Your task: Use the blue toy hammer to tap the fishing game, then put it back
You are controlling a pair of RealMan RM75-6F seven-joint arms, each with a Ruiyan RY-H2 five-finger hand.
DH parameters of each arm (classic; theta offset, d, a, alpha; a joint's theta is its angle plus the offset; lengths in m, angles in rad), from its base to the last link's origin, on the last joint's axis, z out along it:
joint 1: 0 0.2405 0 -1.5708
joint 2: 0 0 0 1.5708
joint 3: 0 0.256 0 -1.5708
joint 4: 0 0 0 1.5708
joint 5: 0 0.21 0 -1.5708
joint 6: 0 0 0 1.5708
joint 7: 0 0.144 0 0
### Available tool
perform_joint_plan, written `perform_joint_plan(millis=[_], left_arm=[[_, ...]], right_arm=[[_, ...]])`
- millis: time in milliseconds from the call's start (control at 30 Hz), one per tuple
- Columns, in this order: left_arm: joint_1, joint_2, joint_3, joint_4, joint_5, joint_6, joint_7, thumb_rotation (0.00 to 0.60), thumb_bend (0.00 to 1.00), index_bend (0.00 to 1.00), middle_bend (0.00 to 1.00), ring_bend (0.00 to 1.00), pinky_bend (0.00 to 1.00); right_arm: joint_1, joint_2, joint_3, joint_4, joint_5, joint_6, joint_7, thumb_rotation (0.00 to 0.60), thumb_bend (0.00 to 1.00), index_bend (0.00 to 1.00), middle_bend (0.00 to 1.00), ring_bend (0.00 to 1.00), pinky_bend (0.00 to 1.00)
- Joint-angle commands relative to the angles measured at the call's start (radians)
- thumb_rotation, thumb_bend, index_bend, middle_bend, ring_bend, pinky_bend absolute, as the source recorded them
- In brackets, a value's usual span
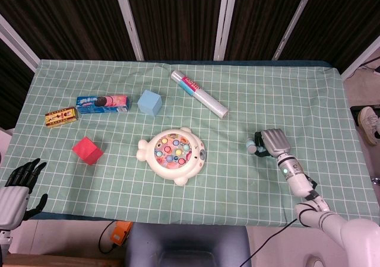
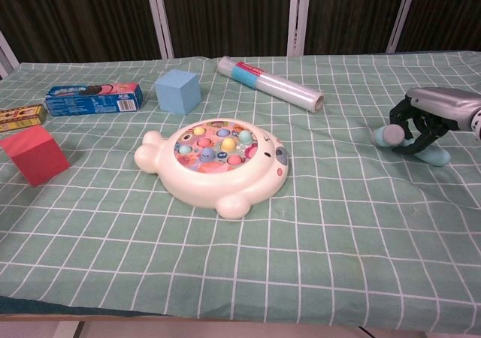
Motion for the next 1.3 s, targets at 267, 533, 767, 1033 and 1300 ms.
perform_joint_plan(millis=[267, 533, 767, 1033, 1300], left_arm=[[-0.001, -0.001, -0.001, -0.001, -0.002, -0.002, 0.002, 0.600, 0.42, 0.00, 0.00, 0.00, 0.11], [-0.001, 0.000, -0.001, 0.000, -0.001, 0.000, 0.000, 0.600, 0.42, 0.00, 0.00, 0.00, 0.11], [-0.001, -0.001, -0.001, 0.001, -0.002, -0.001, 0.000, 0.600, 0.42, 0.00, 0.00, 0.00, 0.11], [-0.003, -0.003, -0.002, 0.000, -0.005, -0.004, 0.005, 0.600, 0.42, 0.00, 0.00, 0.00, 0.11], [-0.003, -0.003, -0.001, 0.001, -0.004, -0.004, 0.006, 0.600, 0.42, 0.00, 0.00, 0.00, 0.11]], right_arm=[[0.001, -0.004, 0.001, 0.018, -0.007, -0.012, 0.031, 0.600, 0.39, 0.86, 0.79, 0.78, 0.80], [0.001, -0.001, 0.003, 0.021, -0.013, -0.010, 0.045, 0.600, 0.37, 0.83, 0.77, 0.77, 0.80], [-0.001, -0.003, 0.006, 0.031, -0.009, -0.019, 0.054, 0.600, 0.36, 0.83, 0.76, 0.77, 0.80], [-0.002, -0.009, 0.008, 0.049, -0.013, -0.021, 0.084, 0.600, 0.35, 0.82, 0.76, 0.77, 0.80], [-0.003, -0.014, 0.011, 0.061, -0.015, -0.028, 0.140, 0.600, 0.35, 0.82, 0.76, 0.77, 0.80]])
